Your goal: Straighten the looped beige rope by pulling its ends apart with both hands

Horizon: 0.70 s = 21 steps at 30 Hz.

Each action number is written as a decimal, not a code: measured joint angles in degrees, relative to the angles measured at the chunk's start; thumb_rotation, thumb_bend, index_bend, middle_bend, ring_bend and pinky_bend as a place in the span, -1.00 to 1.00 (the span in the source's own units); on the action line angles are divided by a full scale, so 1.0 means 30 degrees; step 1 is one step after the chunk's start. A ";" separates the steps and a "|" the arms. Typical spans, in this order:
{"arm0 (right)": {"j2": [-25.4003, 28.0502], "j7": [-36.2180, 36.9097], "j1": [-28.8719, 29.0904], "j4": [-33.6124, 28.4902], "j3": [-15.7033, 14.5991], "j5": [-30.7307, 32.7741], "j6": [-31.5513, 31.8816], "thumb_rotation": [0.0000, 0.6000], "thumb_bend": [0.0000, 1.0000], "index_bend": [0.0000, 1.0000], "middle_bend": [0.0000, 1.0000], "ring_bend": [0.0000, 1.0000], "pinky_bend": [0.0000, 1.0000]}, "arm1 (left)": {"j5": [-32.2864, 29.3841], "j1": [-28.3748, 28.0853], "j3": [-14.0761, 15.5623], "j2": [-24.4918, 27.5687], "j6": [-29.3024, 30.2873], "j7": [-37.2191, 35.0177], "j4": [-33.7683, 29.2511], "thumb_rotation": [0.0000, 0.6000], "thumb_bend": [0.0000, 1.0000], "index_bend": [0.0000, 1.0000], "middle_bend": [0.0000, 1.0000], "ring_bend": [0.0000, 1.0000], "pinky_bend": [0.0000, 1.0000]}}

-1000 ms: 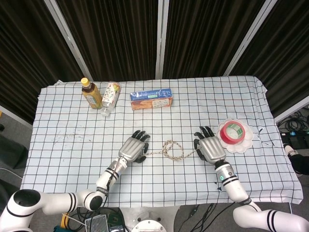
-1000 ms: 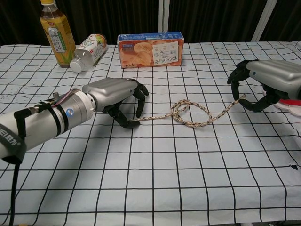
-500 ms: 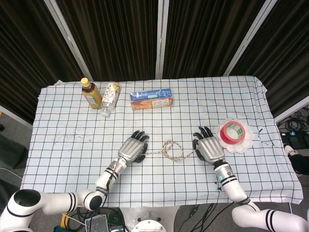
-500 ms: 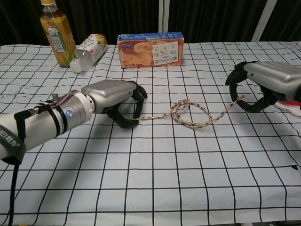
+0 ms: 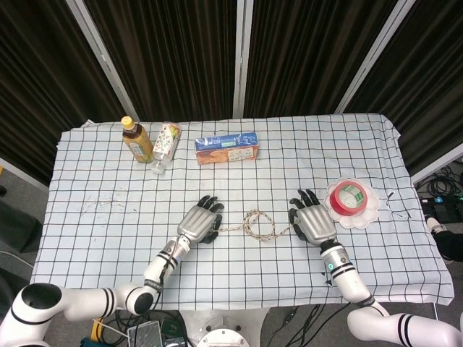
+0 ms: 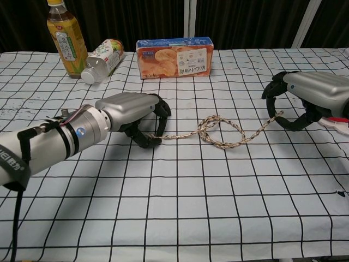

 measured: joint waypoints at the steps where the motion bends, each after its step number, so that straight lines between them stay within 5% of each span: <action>1: 0.0004 -0.0001 -0.0005 -0.0001 0.0001 0.0004 0.0013 1.00 0.03 0.28 -0.58 -1.00 -1.00 | 0.0045 0.0008 0.0008 -0.0011 0.0017 -0.0050 0.0032 0.98 -0.10 0.22 -0.63 -1.00 -1.00; 11: 0.0195 0.0248 -0.0118 -0.0195 0.0027 -0.0009 0.0143 1.00 0.08 0.28 -0.58 -1.00 -1.00 | 0.0617 0.0242 0.0087 0.0027 0.0318 -0.0782 0.0484 1.00 -0.09 0.24 -0.62 -1.00 -1.00; 21: 0.1436 0.1062 -0.0876 -0.1233 0.0027 -0.0789 0.1437 1.00 0.08 0.28 -0.58 -1.00 -1.00 | 0.2406 0.1506 0.0519 0.1817 0.1868 -0.2804 -0.0100 1.00 -0.09 0.25 -0.62 -1.00 -1.00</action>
